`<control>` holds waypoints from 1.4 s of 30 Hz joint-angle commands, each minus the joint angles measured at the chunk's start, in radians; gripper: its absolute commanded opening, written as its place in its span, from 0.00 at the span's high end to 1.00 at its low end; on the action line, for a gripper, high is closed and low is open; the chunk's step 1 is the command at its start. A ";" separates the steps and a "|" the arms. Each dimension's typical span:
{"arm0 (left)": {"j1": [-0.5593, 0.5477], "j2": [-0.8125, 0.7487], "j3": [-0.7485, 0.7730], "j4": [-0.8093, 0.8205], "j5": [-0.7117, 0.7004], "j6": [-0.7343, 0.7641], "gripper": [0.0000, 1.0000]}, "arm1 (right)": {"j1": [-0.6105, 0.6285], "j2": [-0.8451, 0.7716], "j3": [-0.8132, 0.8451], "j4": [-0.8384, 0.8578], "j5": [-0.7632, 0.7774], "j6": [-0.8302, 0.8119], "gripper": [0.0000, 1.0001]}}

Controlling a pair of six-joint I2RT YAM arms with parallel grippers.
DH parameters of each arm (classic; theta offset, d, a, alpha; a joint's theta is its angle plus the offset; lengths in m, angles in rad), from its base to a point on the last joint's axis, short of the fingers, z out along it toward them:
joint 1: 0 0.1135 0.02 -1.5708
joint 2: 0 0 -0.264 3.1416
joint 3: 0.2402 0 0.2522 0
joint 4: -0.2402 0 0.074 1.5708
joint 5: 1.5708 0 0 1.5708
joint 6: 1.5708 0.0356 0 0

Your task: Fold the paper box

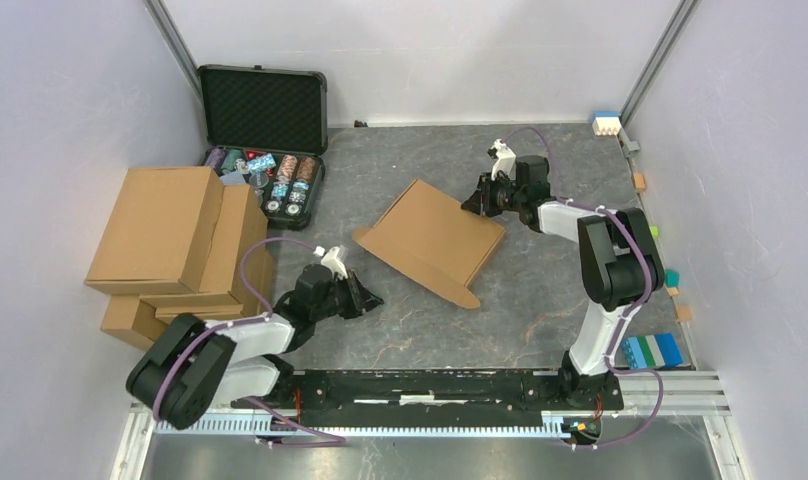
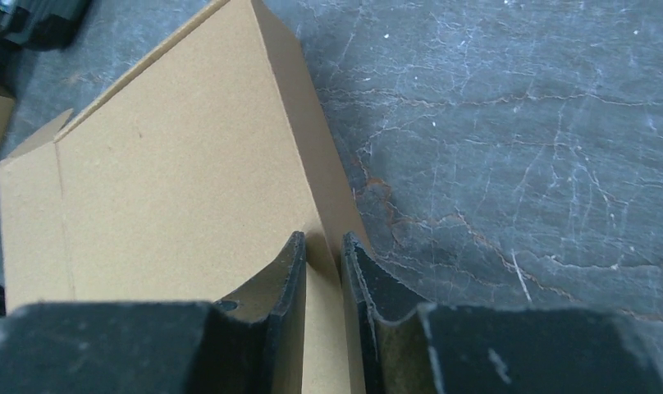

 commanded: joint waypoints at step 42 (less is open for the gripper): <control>-0.199 0.592 0.683 0.238 0.018 0.026 0.83 | 0.122 -0.109 -0.099 -0.143 -0.004 -0.106 0.59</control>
